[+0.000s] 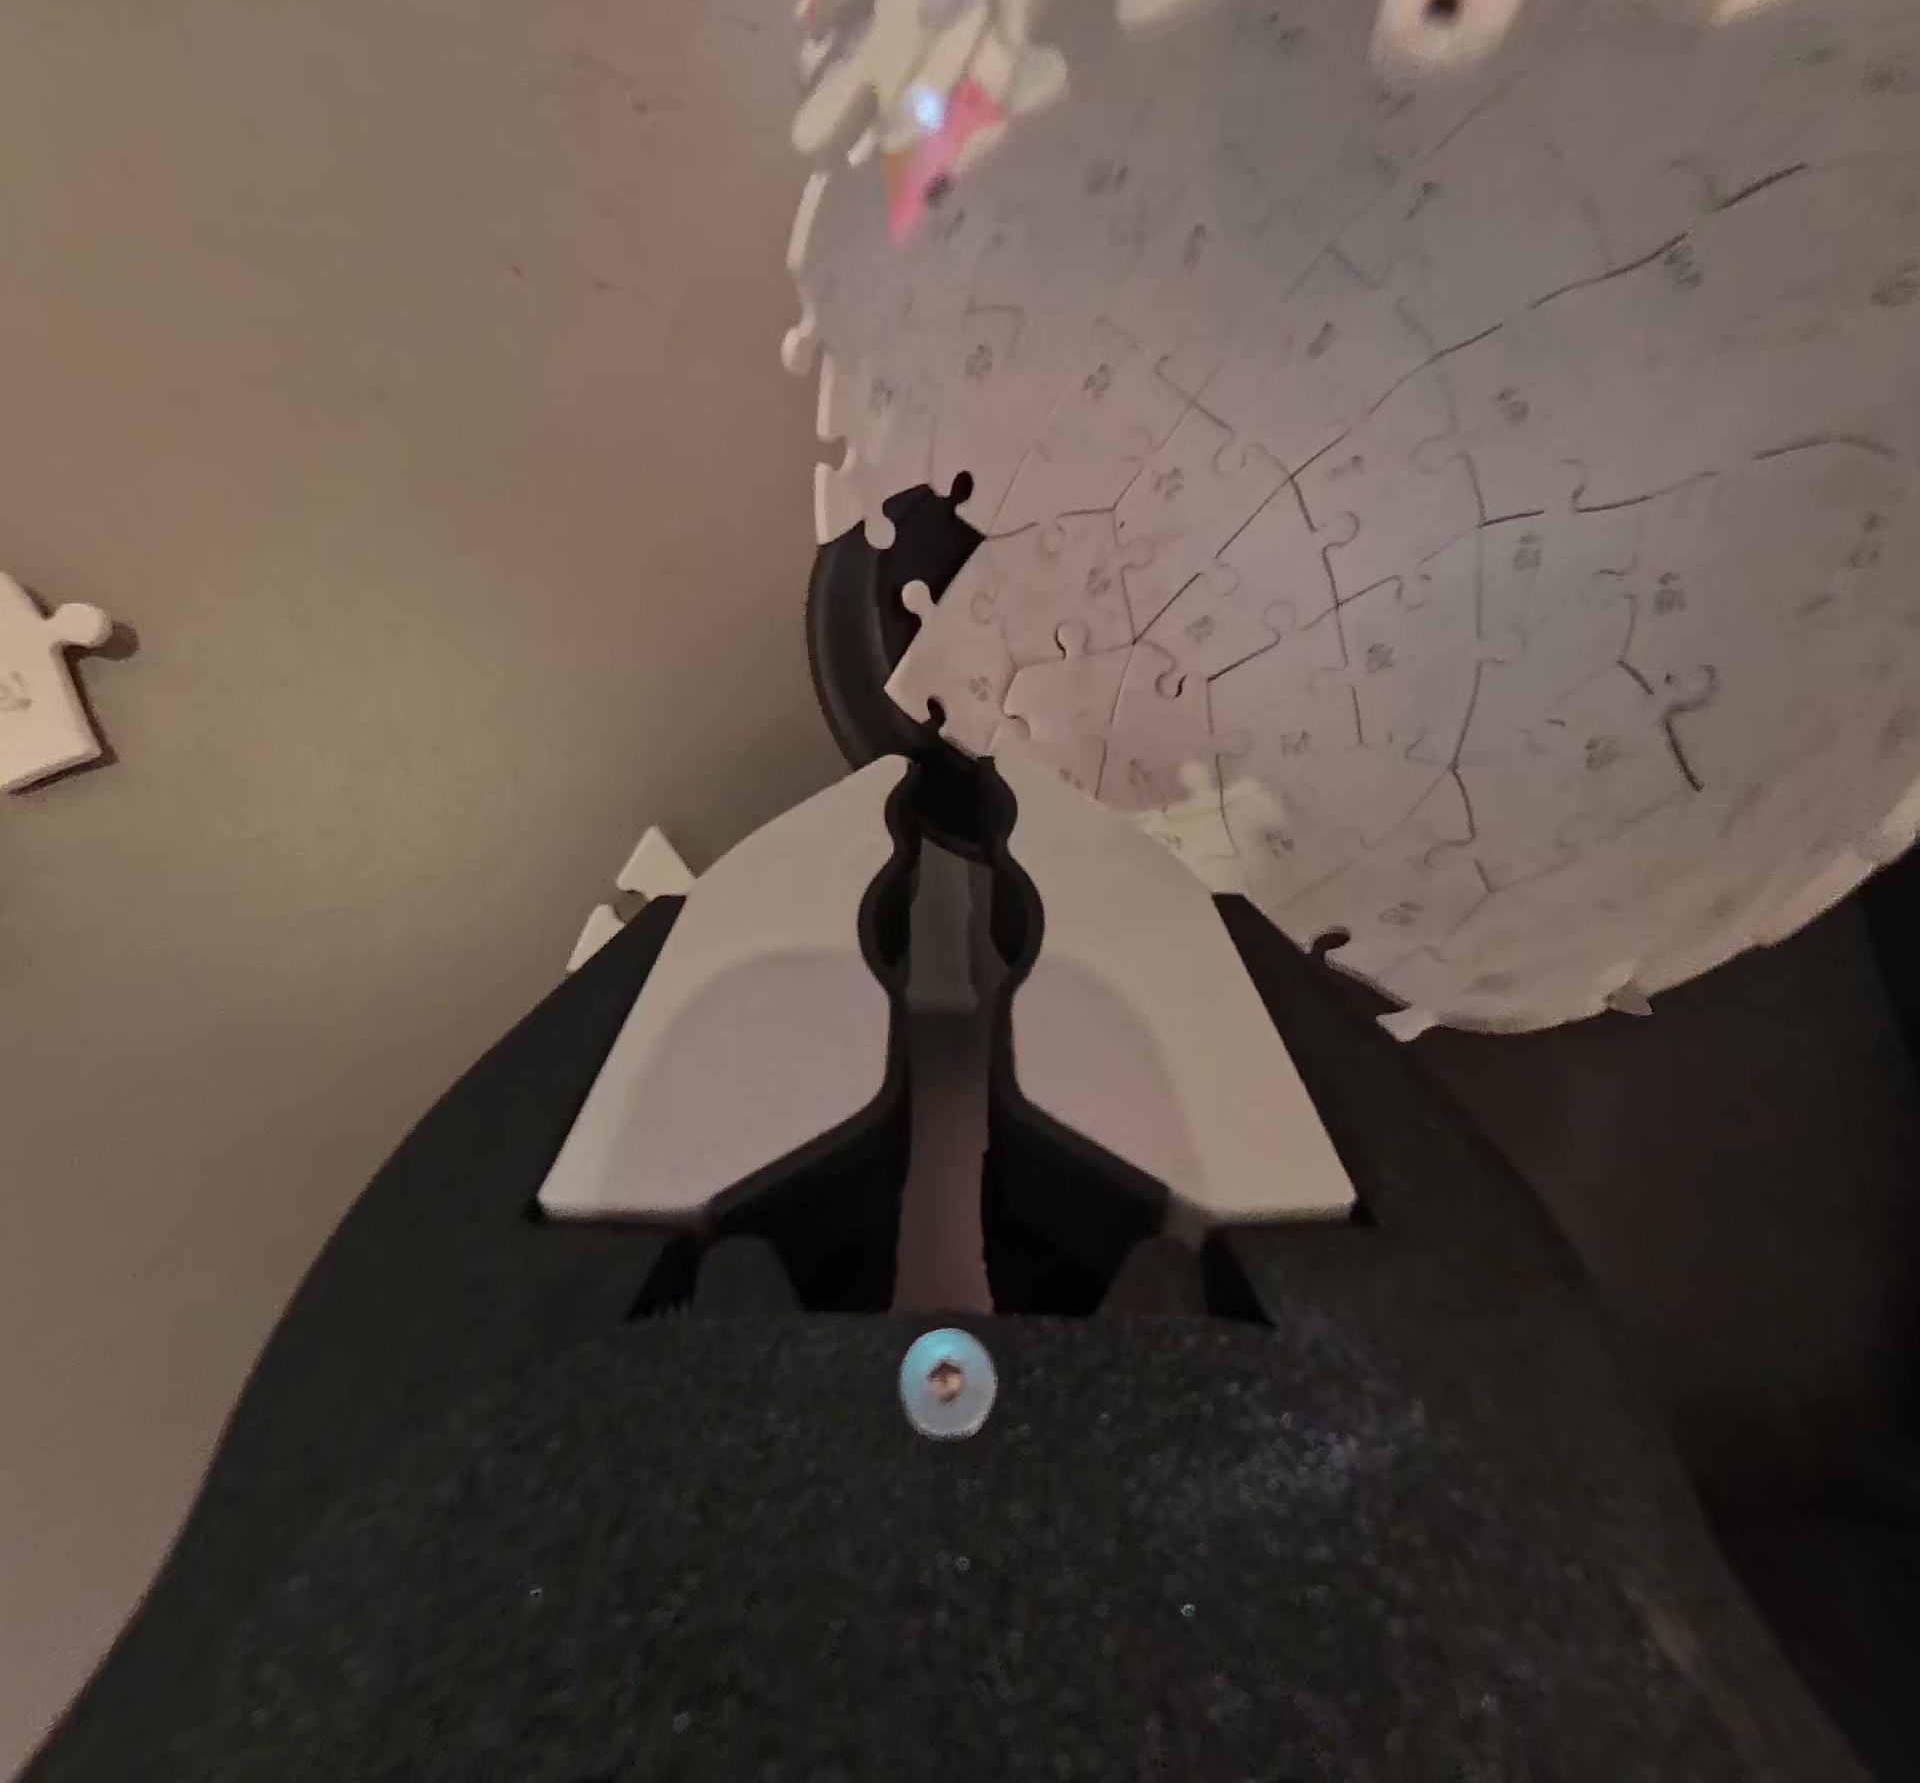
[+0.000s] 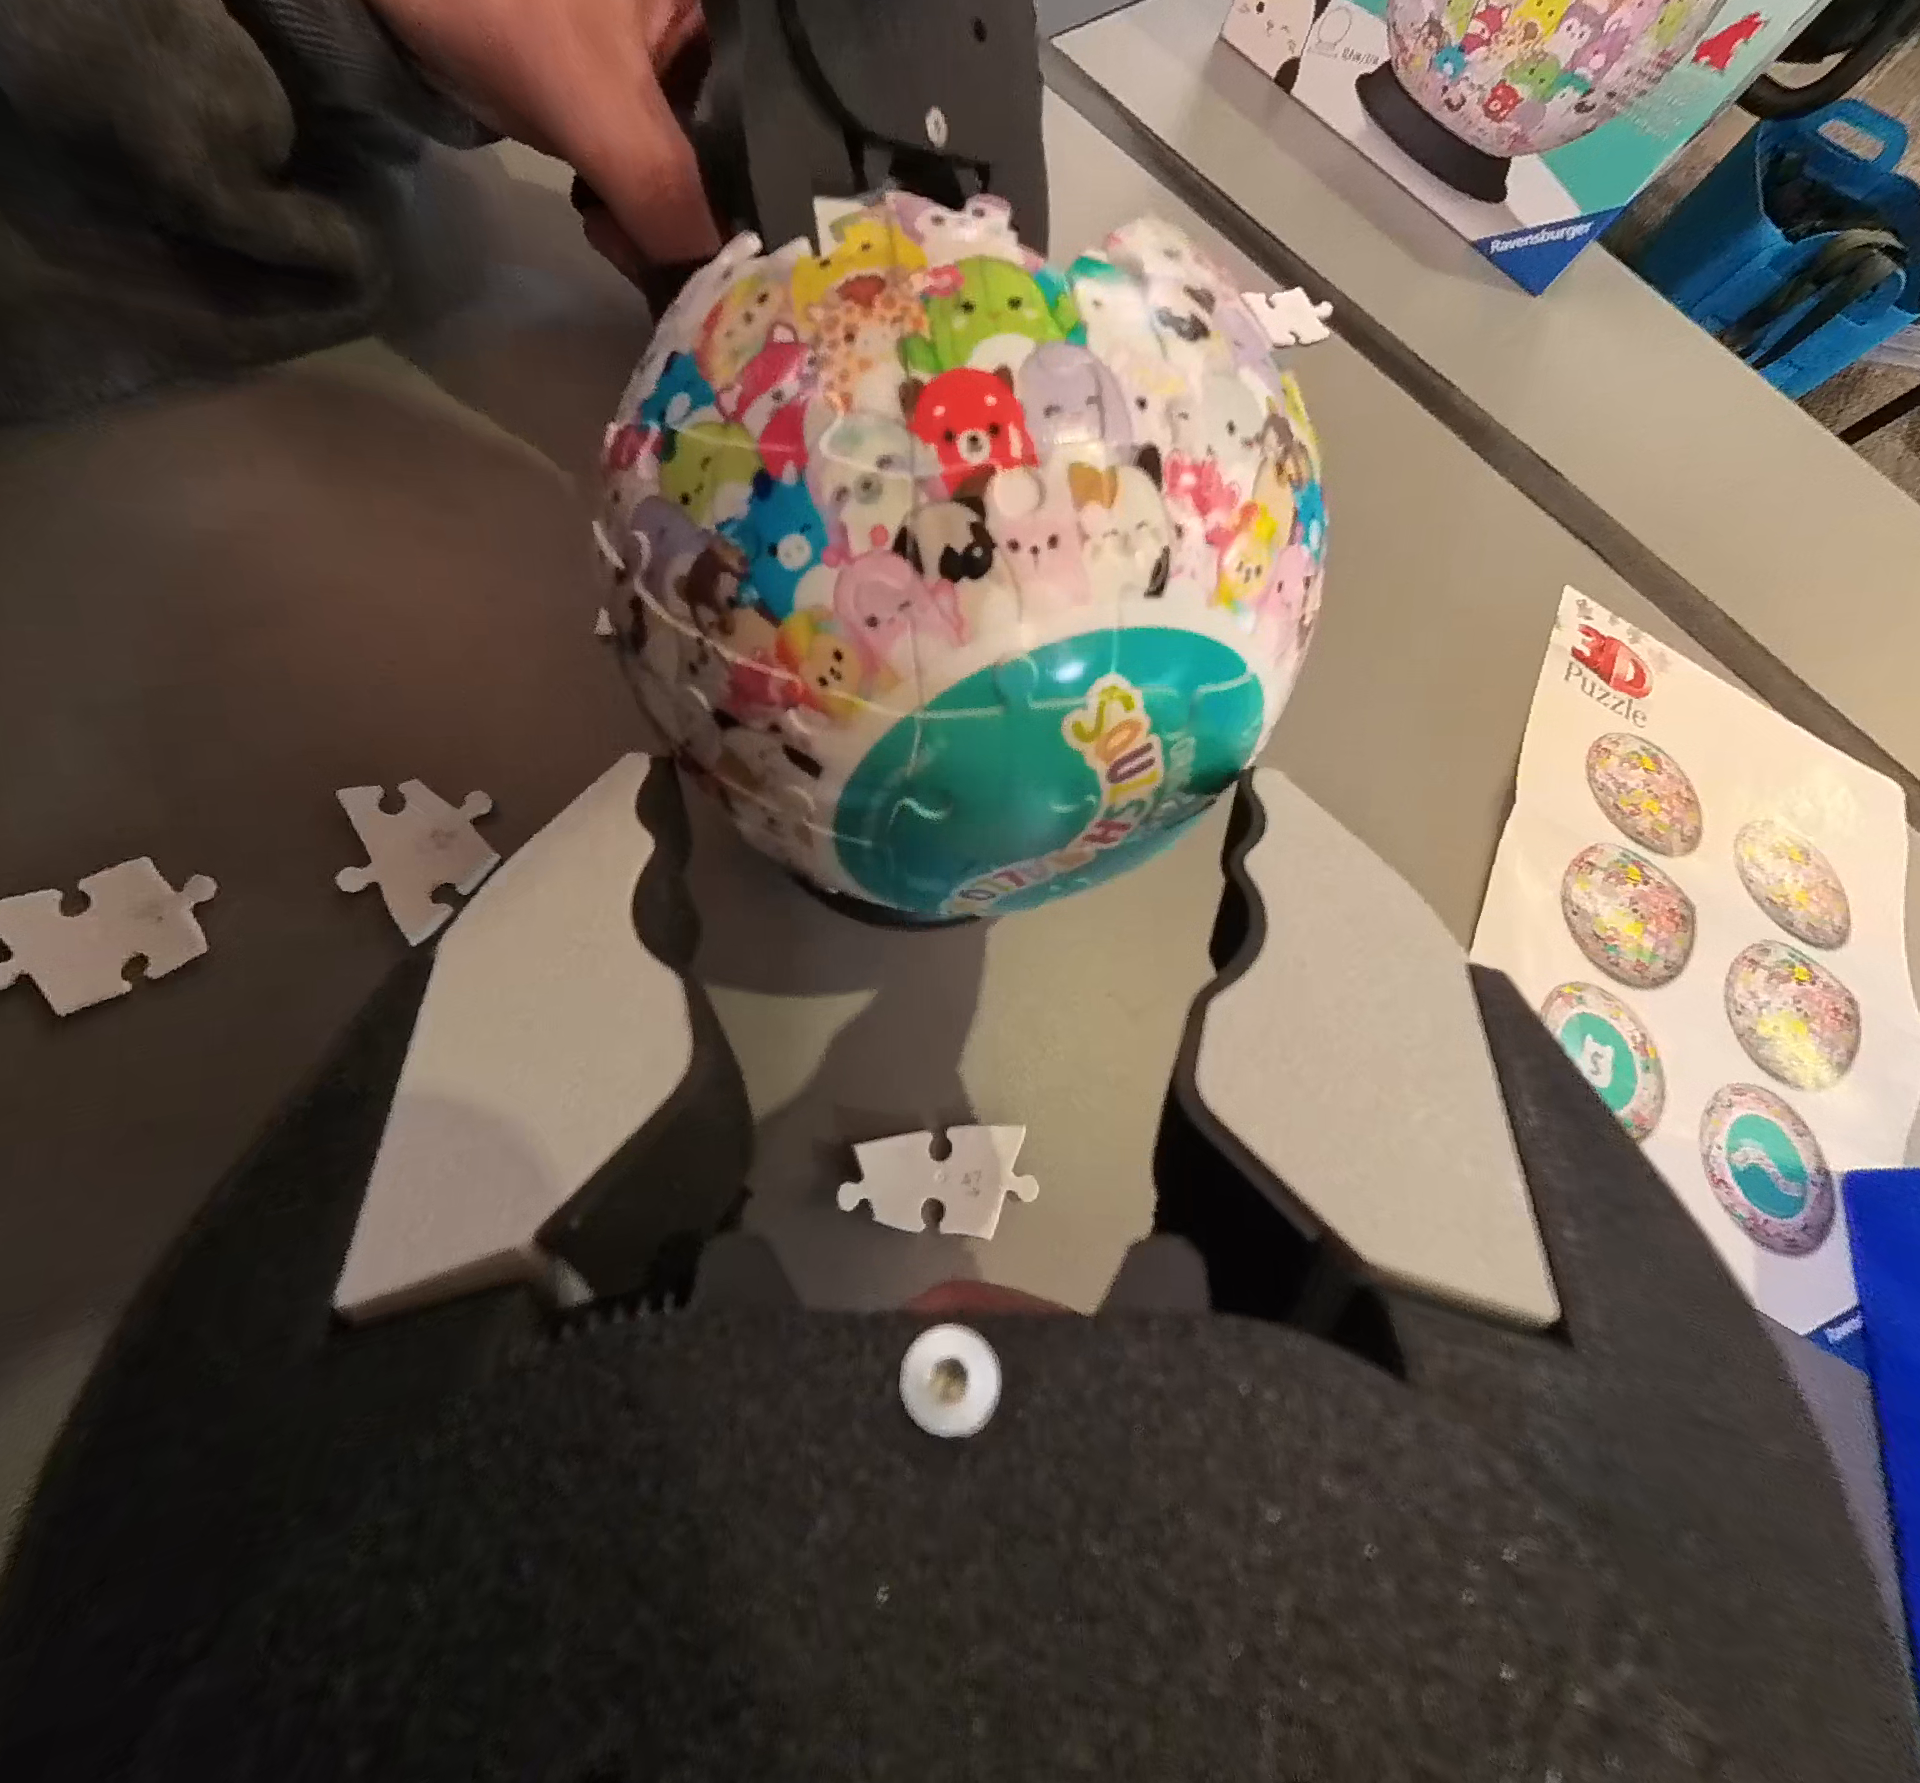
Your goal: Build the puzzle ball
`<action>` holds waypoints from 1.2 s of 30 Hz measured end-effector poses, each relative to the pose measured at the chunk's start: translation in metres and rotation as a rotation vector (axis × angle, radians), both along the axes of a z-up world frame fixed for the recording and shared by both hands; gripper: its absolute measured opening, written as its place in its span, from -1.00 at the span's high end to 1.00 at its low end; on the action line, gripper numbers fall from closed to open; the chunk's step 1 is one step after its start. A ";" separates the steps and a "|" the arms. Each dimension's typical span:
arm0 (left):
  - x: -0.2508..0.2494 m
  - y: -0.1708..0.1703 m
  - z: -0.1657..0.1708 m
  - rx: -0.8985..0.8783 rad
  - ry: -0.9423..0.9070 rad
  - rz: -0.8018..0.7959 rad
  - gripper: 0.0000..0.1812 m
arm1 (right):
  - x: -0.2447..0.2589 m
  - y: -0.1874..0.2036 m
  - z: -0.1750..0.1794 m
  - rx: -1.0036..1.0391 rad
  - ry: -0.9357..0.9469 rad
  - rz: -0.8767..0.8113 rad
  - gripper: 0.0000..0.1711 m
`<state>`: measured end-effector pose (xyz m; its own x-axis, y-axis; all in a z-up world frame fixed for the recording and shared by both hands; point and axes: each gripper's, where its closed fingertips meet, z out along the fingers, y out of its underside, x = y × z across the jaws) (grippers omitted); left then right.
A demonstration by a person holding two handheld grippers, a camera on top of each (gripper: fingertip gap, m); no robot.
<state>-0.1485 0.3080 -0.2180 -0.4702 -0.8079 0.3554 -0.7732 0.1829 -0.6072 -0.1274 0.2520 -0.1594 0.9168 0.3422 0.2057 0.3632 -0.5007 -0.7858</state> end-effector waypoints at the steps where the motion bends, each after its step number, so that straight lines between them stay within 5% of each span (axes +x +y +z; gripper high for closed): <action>1: 0.000 0.000 0.000 0.005 -0.001 0.002 0.89 | 0.000 0.000 0.001 0.003 -0.002 0.000 -0.13; 7: 0.002 0.000 0.011 -0.022 -0.066 0.009 0.84 | 0.001 0.000 -0.001 -0.002 -0.006 -0.001 -0.13; 11: -0.001 -0.005 0.021 -0.070 -0.114 -0.022 1.00 | 0.001 0.001 0.000 0.002 -0.006 0.000 -0.12; 36: 0.004 -0.011 0.005 -0.018 -0.102 -0.046 1.00 | 0.000 0.001 0.001 0.025 -0.027 0.006 -0.12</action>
